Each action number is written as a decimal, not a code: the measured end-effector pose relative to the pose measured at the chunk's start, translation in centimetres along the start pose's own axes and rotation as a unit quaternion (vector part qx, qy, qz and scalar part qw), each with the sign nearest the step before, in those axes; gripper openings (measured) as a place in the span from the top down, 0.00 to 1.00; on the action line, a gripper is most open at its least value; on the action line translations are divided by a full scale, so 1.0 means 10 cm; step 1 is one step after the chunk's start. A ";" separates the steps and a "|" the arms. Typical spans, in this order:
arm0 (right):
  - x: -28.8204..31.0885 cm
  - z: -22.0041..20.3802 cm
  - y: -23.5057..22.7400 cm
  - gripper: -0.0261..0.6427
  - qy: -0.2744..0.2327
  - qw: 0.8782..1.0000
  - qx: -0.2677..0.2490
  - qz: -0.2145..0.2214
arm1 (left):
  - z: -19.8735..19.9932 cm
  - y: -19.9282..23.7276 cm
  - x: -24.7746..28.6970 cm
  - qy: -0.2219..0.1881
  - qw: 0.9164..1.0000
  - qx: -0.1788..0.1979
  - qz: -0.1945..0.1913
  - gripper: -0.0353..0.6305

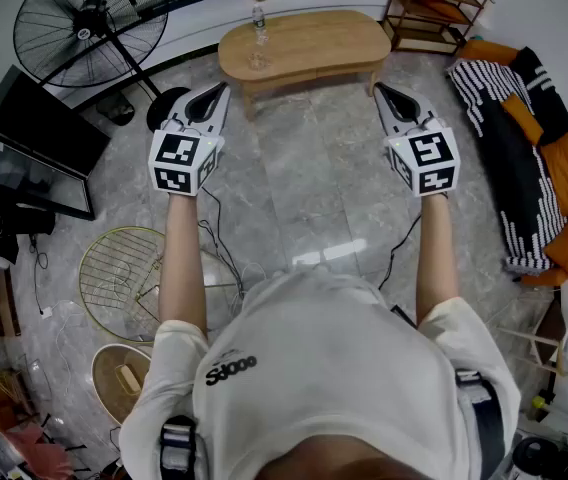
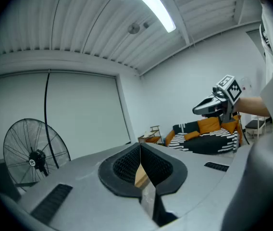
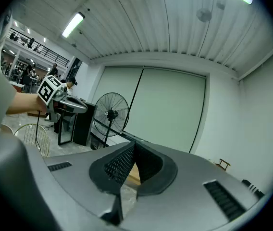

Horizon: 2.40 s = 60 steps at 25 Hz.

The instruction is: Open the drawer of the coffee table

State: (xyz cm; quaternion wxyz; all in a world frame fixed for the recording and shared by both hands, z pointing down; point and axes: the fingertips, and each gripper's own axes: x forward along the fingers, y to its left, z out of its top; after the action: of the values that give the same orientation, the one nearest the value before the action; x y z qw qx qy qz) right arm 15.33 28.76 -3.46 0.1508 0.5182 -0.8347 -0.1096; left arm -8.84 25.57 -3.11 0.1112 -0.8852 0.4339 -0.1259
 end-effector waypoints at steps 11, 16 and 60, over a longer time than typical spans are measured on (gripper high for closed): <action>-0.03 -0.38 -0.32 0.95 -0.003 1.000 0.012 0.018 | -0.14 -0.28 0.31 0.025 1.000 -0.008 0.009 0.92; 0.03 -0.51 -0.60 0.95 -0.003 0.999 0.031 0.011 | -0.16 -0.33 0.55 0.029 0.999 -0.012 0.008 0.92; 3.96 -0.50 -1.42 0.95 0.048 0.996 0.055 0.048 | -1.16 2.50 3.38 0.052 0.998 -0.045 -0.014 0.92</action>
State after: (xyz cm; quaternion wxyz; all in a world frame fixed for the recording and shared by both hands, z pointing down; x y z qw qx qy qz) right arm 12.44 -13.17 1.81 0.1671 0.4895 -0.8553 -0.0313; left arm -11.02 -17.32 4.51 0.0466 -0.8875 0.4322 -0.1532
